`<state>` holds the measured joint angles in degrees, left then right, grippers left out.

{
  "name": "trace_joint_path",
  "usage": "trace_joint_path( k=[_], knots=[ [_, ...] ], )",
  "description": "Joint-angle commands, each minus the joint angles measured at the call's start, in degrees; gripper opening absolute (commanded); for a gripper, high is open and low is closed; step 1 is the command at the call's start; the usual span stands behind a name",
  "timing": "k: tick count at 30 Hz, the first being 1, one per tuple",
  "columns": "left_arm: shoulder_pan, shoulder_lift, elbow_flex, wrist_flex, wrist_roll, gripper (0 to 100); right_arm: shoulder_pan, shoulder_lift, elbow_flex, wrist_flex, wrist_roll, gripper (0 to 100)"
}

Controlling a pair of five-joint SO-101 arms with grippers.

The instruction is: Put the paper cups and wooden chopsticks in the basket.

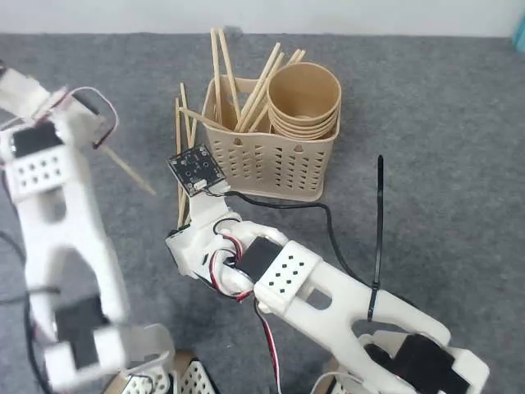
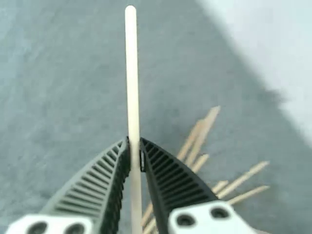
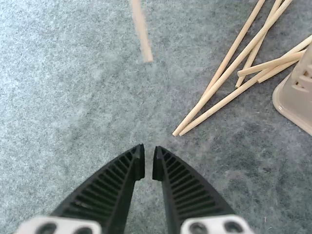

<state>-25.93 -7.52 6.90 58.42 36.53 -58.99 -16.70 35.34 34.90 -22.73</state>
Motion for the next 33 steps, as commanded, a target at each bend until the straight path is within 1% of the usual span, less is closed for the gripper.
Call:
trace_joint_path(
  k=[1, 5, 10, 11, 12, 13, 15, 18, 20, 22, 25, 29, 33],
  knots=[
    [4.84, -16.35, 6.02, -14.77, 0.00, 1, 1.27, -3.38, -0.53, -1.27, 0.62, 4.8],
    [10.29, -22.33, 14.20, -34.99, 0.00, 1, 1.27, -3.38, -0.53, -1.27, 0.62, 4.8],
    [14.86, -24.09, 23.87, -68.92, 0.00, 1, 1.27, -3.38, -0.53, -1.27, 0.62, 4.8],
    [15.74, -24.09, 24.75, -74.73, 0.00, 1, 1.27, -3.38, -0.53, -1.27, 0.62, 4.8],
    [16.79, -23.91, 25.19, -78.59, 0.00, 1, 1.27, -3.38, -0.53, -1.27, 0.70, 4.8],
    [17.76, -23.82, 25.19, -79.82, 0.00, 1, 1.27, -3.38, -0.53, -1.27, 0.70, 4.8],
    [20.48, -23.74, 24.22, -77.98, 0.00, 1, 1.27, -3.38, -0.53, -1.27, 0.70, 4.8],
    [24.70, -23.65, 22.55, -69.27, 0.00, 1, 1.27, -3.38, -0.53, -1.27, 0.70, 4.8],
    [27.34, -23.56, 22.11, -65.05, 0.00, 1, 1.71, -3.38, -0.53, -1.27, 0.70, 4.8],
    [29.01, -23.56, 22.37, -65.49, 0.00, 1, 2.24, -3.38, -0.79, -1.27, 0.70, 4.8],
    [29.63, -22.07, 22.37, -67.87, 0.00, 1, 2.51, -3.38, -0.88, -1.27, 0.70, 4.8],
    [28.92, -18.20, 22.46, -68.92, 0.00, 1, 2.51, -3.38, -0.88, -1.27, 0.70, 4.8],
    [26.73, -15.47, 21.76, -69.54, 0.00, 1, 2.51, -3.38, -0.88, -1.27, 0.70, 4.8]
  ],
)
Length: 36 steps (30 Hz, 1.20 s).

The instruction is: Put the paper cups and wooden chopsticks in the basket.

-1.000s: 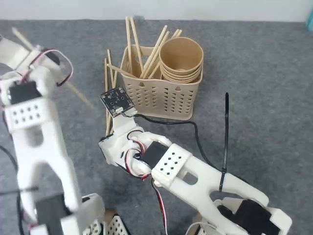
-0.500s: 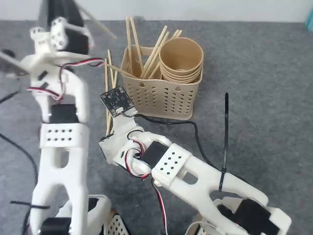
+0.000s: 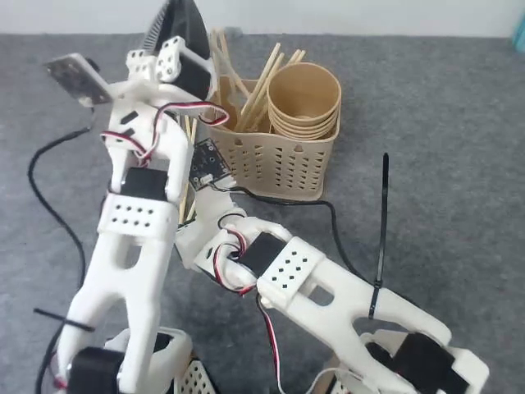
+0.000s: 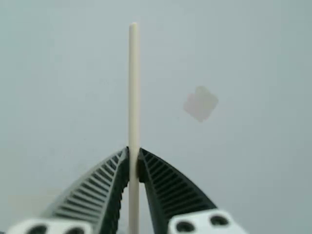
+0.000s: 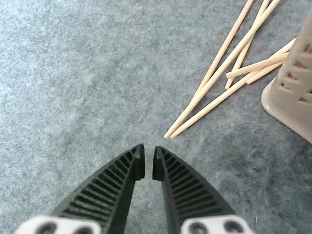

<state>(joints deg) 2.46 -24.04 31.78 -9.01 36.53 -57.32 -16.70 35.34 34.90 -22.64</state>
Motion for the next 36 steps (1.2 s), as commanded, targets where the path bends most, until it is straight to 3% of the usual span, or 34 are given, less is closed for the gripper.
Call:
trace_joint_path(
  k=[1, 7, 10, 16, 24, 27, 32, 36],
  knots=[
    [-2.11, 1.41, -3.21, -2.73, 0.00, 1, 0.84, -3.38, -0.88, -1.27, 0.62, 4.8],
    [-3.78, 2.73, -3.74, -3.52, 0.00, 15, 0.84, -3.38, -0.88, -1.27, 0.62, 4.8],
    [-3.52, 2.37, -4.09, 0.44, 0.00, 20, 0.84, -3.38, -0.88, -1.27, 0.62, 4.8],
    [-4.40, 2.02, -4.26, 2.02, 0.00, 20, 0.84, -3.38, -0.88, -1.27, 0.62, 4.8],
    [-19.78, 2.46, -3.65, 2.20, 0.26, 20, 0.84, -3.47, -0.88, -1.27, 0.62, 4.8],
    [-24.97, 2.73, 0.40, 5.71, 0.35, 20, 0.84, -3.38, -0.88, -1.27, 0.62, 4.8],
    [-25.23, 2.90, 12.00, 10.55, 0.35, 20, 0.84, -3.30, -1.05, -1.27, 0.09, 4.8],
    [-24.97, 3.25, 15.43, 10.90, 1.05, 20, 2.42, -3.21, -2.20, -0.75, -5.19, 4.8]
  ],
)
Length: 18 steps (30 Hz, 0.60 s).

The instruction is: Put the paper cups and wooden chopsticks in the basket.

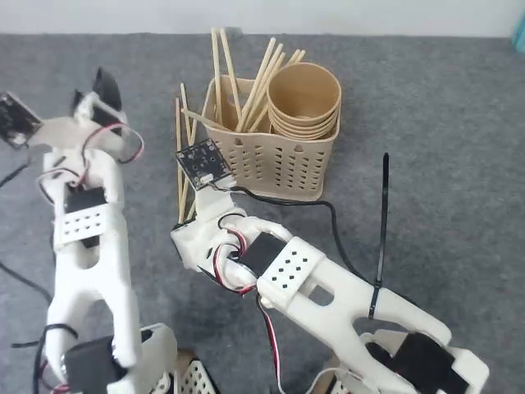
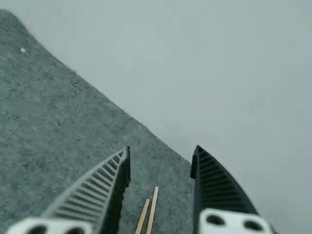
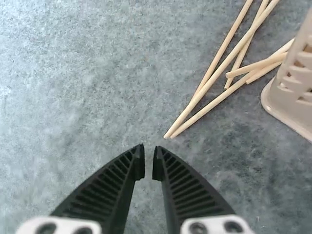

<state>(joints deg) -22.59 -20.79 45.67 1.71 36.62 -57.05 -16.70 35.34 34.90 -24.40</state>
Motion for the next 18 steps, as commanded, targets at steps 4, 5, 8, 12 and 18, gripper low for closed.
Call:
trace_joint_path(
  k=[4, 5, 8, 12, 18],
  knots=[
    [-1.41, 8.88, -1.01, 0.26, 8.44, 20, 3.38, -1.63, -2.73, -1.10, -4.57, 4.8],
    [-1.93, 13.19, -2.59, 0.26, 10.46, 20, 3.38, -0.48, -3.43, -1.19, -4.66, 4.8],
    [-3.96, 29.71, -11.03, 0.26, 14.51, 20, 3.47, 5.49, -7.21, -0.84, -5.71, 4.8],
    [-8.26, 46.07, -27.74, 6.24, 15.12, 20, 3.82, 15.16, -13.27, -0.84, -9.32, 4.9],
    [-11.16, 52.57, -42.42, 25.05, 20.31, 20, 3.82, 26.33, -21.45, -0.75, -10.02, 5.0]
  ],
)
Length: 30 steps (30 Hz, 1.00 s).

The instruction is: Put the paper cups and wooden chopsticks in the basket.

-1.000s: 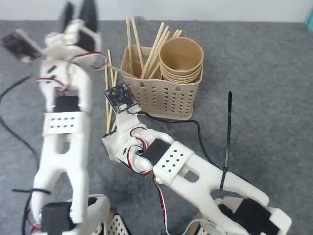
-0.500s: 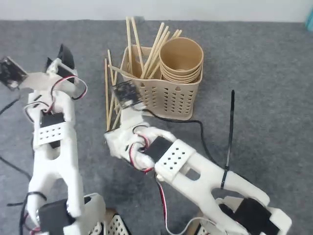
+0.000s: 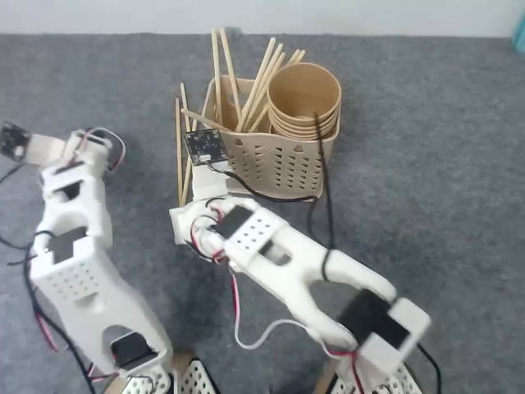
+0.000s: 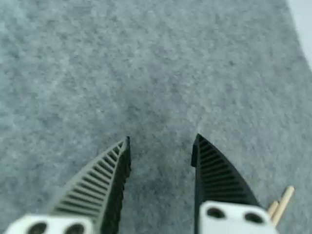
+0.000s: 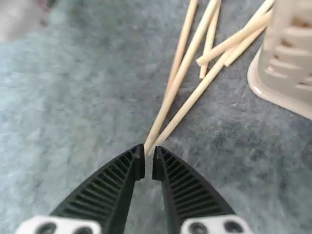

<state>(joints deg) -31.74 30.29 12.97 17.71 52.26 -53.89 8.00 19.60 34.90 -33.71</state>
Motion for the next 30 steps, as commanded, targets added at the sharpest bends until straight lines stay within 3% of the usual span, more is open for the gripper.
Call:
trace_joint_path(
  k=[1, 7, 11, 24, 28, 30],
  knots=[
    [-2.64, 2.20, -10.42, 9.14, 5.63, 20, 0.66, 2.95, -6.77, -0.75, -0.70, 5.0],
    [-3.16, 4.22, -12.26, 9.49, 6.15, 20, 0.84, 8.66, -11.16, -0.75, -3.43, 16.8],
    [-3.08, 4.22, -12.26, 9.49, 6.15, 20, 0.84, 11.56, -13.45, -0.75, -3.52, 18.2],
    [-3.16, 4.22, -12.26, 9.49, 6.15, 20, 1.45, 28.09, -27.34, -0.57, -3.34, 9.6],
    [-3.16, 4.22, -12.35, 9.49, 6.15, 20, 1.10, 27.12, -29.54, 5.67, -3.34, 0.2],
    [-3.08, 4.22, -12.35, 9.49, 6.15, 20, 0.22, 25.89, -29.80, 9.36, -3.34, 1.4]
  ],
)
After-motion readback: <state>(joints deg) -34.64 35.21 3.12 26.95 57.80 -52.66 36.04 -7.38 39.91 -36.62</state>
